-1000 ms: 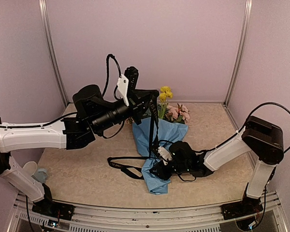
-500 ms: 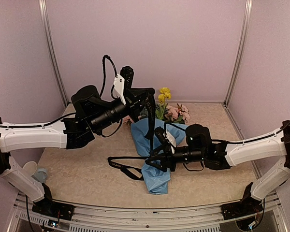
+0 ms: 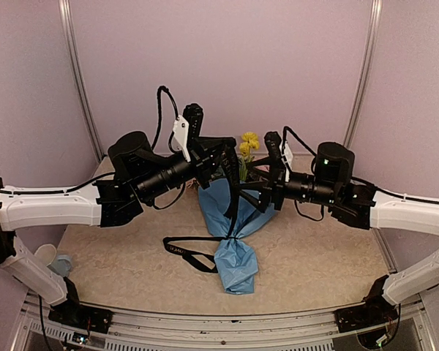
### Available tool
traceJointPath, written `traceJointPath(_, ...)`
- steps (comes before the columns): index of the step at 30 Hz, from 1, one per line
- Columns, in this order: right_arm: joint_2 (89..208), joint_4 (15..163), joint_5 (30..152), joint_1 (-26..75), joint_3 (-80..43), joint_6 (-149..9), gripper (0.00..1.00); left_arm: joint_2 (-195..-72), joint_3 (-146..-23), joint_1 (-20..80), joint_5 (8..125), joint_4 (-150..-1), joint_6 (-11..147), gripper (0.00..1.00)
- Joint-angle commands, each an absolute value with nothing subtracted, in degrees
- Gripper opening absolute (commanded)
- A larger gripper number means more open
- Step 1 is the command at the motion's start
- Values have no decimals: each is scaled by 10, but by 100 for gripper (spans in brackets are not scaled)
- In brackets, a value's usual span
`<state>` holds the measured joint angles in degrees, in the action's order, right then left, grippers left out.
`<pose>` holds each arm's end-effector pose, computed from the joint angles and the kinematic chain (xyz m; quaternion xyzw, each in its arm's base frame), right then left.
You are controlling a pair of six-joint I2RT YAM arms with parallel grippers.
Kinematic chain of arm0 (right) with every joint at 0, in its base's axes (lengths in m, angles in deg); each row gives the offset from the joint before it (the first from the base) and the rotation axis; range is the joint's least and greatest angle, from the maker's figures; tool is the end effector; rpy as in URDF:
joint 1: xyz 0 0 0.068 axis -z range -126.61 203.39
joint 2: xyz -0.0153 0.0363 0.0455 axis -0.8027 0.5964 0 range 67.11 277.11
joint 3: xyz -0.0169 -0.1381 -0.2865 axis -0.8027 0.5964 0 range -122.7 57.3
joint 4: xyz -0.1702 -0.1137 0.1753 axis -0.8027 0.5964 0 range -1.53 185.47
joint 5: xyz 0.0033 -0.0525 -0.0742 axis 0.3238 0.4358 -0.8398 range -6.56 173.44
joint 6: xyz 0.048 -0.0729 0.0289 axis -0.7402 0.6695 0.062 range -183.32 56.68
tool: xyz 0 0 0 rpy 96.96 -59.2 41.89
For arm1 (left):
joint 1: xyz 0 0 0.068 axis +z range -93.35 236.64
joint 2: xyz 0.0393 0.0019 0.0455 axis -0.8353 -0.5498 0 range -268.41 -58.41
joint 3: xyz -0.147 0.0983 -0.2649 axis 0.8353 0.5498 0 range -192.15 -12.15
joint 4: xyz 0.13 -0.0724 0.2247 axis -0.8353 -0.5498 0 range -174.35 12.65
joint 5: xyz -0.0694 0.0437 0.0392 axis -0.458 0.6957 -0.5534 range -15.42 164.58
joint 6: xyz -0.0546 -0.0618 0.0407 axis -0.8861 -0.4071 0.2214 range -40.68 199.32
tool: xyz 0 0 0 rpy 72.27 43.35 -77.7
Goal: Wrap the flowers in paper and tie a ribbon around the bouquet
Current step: Pass from the left arm to the right
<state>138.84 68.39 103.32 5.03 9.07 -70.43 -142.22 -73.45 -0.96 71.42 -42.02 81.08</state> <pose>0.1985 0.2655 0.3536 -0.3633 0.6293 0.4255 0.5394 0.2084 -0.3370 0.4157 0.3275 0.5310 -0.3810 0.6823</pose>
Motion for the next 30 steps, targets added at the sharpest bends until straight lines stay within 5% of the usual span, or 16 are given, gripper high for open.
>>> traceJointPath(1, 1434, 753, 1084, 48, 17, -625, 88, -1407, -737, -11, 700, -416, 812, 0)
traceJointPath(3, 1453, 766, 1079, 48, -9, -619, 83, -1408, -741, -12, 696, -421, 814, 0)
traceJointPath(5, 1470, 767, 1072, 49, -26, -615, 68, -1409, -743, -13, 687, -424, 817, 0)
traceJointPath(8, 1490, 781, 1067, 50, -53, -616, 5, -1407, -738, -12, 680, -429, 820, 0)
traceJointPath(9, 1491, 783, 1063, 50, -57, -619, 0, -1406, -738, -9, 676, -439, 820, 0)
traceJointPath(10, 1489, 780, 1059, 52, -53, -624, 0, -1404, -740, -6, 671, -457, 821, 0)
traceJointPath(11, 1484, 767, 1053, 54, -46, -631, 0, -1401, -745, -1, 665, -484, 821, 11)
traceJointPath(14, 1465, 729, 1058, 79, -17, -671, 0, -1391, -751, 14, 698, -608, 815, 94)
traceJointPath(21, 1457, 726, 1026, 93, 7, -692, 0, -1365, -656, 71, 813, -830, 668, 99)
traceJointPath(25, 1462, 714, 1029, 97, 17, -703, 0, -1438, -617, 162, 708, -901, 571, 99)
traceJointPath(30, 1460, 711, 1034, 98, 30, -710, 0, -1496, -605, 169, 767, -926, 535, 99)
